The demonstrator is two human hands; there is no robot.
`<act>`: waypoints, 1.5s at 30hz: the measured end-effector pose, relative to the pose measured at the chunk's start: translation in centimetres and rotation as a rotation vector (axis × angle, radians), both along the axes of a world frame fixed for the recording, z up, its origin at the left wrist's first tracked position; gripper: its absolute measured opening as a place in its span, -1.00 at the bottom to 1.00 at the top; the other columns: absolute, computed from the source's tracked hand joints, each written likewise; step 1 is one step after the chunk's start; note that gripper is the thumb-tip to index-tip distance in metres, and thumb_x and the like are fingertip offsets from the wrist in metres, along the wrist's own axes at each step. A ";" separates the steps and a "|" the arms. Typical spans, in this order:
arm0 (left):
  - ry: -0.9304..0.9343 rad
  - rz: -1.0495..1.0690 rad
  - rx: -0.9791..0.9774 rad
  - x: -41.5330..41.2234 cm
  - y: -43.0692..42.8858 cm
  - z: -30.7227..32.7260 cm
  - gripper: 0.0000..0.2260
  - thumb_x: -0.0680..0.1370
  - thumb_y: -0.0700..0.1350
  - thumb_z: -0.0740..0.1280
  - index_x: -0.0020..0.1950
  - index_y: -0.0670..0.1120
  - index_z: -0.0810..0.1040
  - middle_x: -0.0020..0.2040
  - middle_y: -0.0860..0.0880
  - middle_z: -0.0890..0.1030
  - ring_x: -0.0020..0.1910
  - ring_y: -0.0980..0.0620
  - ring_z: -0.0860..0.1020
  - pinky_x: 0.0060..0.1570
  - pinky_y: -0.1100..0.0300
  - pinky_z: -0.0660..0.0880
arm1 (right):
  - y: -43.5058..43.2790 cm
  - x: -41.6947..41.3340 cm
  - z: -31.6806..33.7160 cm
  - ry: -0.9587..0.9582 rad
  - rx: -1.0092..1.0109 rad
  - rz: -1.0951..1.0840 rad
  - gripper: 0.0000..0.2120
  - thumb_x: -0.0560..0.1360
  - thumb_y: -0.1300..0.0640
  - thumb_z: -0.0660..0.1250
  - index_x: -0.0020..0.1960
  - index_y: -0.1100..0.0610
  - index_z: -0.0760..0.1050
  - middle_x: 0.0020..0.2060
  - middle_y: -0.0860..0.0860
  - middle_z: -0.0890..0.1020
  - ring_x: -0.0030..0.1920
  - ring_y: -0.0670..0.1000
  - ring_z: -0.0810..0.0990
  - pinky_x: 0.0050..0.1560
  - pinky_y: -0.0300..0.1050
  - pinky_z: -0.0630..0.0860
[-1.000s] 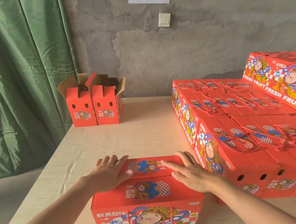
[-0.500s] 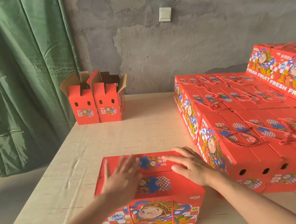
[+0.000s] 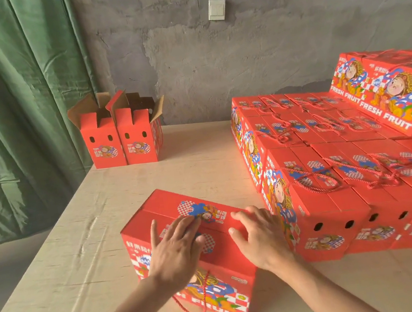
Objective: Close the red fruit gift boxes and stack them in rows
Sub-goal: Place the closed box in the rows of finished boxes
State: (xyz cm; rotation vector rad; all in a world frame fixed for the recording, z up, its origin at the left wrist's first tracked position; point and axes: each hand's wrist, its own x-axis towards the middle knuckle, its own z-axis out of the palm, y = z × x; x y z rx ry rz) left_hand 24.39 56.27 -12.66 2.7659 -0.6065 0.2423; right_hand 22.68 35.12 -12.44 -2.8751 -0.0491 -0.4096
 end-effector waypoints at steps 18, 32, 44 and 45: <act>0.214 -0.199 -0.078 6.0 1.5 1.2 -0.66 0.66 -0.02 0.06 0.41 0.27 0.29 0.38 0.41 0.06 0.48 0.22 -0.10 0.43 -0.08 -0.22 | 3.8 -8.5 1.4 0.295 0.044 0.089 -0.31 0.42 -0.45 0.03 0.48 -0.25 0.02 0.12 -0.03 0.23 0.21 0.03 0.22 0.33 0.00 0.20; 0.458 0.495 -0.587 -1.5 3.6 -1.4 -0.35 0.59 0.19 0.09 -0.49 -0.22 0.56 -0.68 0.00 0.42 -0.67 0.10 0.36 -0.52 0.29 0.30 | 1.7 -2.3 1.4 0.746 1.343 -0.213 -0.69 0.54 -0.22 0.15 0.06 -0.08 0.55 0.09 -0.04 0.64 0.08 -0.06 0.60 0.20 -0.09 0.47; 1.024 0.644 -1.453 -1.3 2.8 -0.6 -0.76 0.55 -0.30 0.14 -0.32 -0.16 0.40 -0.35 -0.08 0.43 -0.35 0.03 0.34 -0.25 0.15 0.24 | 4.9 2.2 5.2 0.114 1.101 -0.141 -0.76 0.53 0.13 0.30 -0.30 0.14 0.49 -0.41 -0.02 0.51 -0.32 -0.03 0.44 -0.27 -0.16 0.32; 0.899 0.633 -1.411 -1.0 2.7 0.4 -0.74 0.55 -0.30 0.16 -0.34 -0.16 0.40 -0.33 -0.09 0.45 -0.29 0.00 0.38 -0.17 0.11 0.29 | 5.3 2.3 6.2 0.098 1.174 -0.064 -0.79 0.54 0.18 0.29 -0.26 0.16 0.52 -0.38 0.00 0.56 -0.30 -0.02 0.49 -0.25 -0.16 0.40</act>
